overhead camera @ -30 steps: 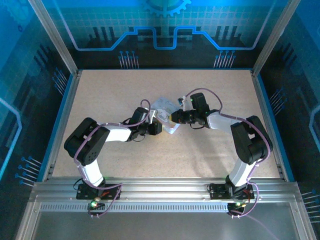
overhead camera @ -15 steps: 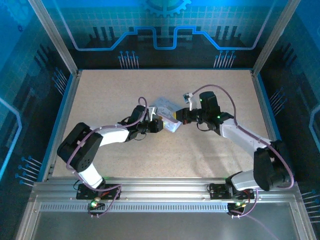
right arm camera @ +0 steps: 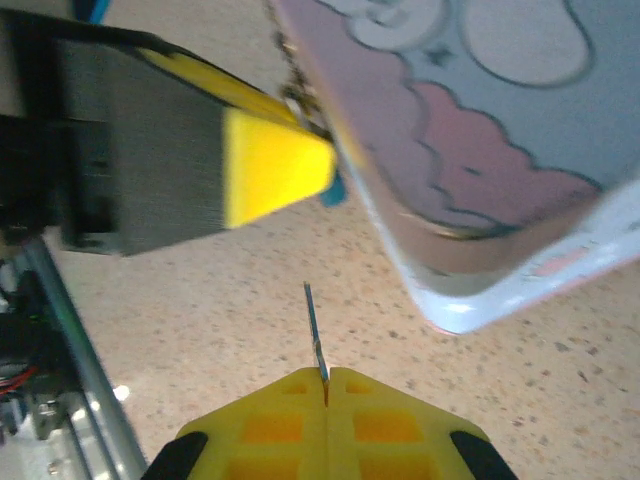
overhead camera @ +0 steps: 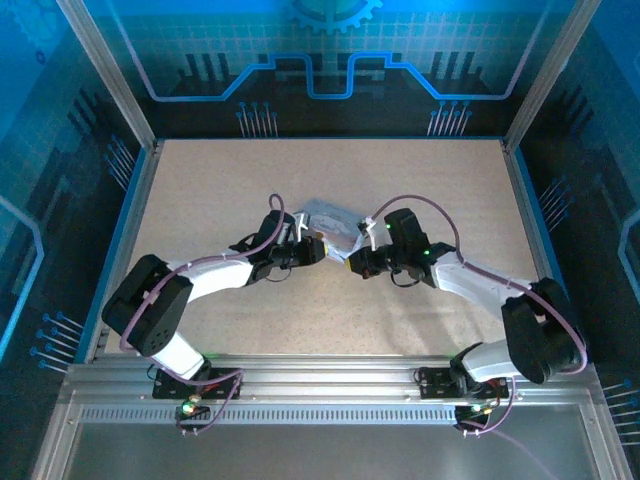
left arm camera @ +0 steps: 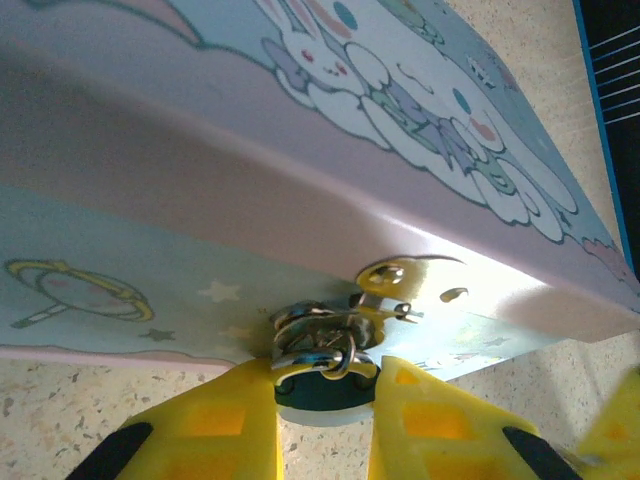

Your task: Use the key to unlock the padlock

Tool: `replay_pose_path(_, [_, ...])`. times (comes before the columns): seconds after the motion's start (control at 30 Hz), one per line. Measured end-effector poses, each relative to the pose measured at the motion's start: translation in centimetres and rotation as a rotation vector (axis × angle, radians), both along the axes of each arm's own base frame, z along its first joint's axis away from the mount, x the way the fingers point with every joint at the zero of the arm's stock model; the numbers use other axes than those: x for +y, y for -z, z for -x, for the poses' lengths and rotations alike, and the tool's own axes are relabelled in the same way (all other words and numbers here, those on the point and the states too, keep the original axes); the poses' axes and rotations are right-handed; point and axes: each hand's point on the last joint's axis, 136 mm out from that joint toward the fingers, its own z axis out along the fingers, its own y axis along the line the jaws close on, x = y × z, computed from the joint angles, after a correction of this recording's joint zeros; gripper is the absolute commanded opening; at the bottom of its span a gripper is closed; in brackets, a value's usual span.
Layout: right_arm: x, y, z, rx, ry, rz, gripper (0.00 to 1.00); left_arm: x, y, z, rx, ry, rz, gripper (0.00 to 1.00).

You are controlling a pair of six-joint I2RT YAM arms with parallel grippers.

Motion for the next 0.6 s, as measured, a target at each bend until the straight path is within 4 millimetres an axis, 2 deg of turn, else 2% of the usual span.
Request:
replay_pose_path(0.1, [-0.3, 0.9, -0.4, 0.009, 0.013, 0.042, 0.0, 0.1, 0.0, 0.2, 0.008, -0.002, -0.003, 0.19])
replay_pose_path(0.3, [0.0, 0.3, -2.3, -0.035, 0.023, 0.056, 0.0, 0.2, 0.0, 0.4, 0.022, -0.009, -0.001, 0.19])
replay_pose_path(0.6, [0.2, -0.1, -3.5, -0.099, 0.02, 0.041, 0.0, 0.2, 0.0, 0.5, 0.06, -0.038, 0.017, 0.16])
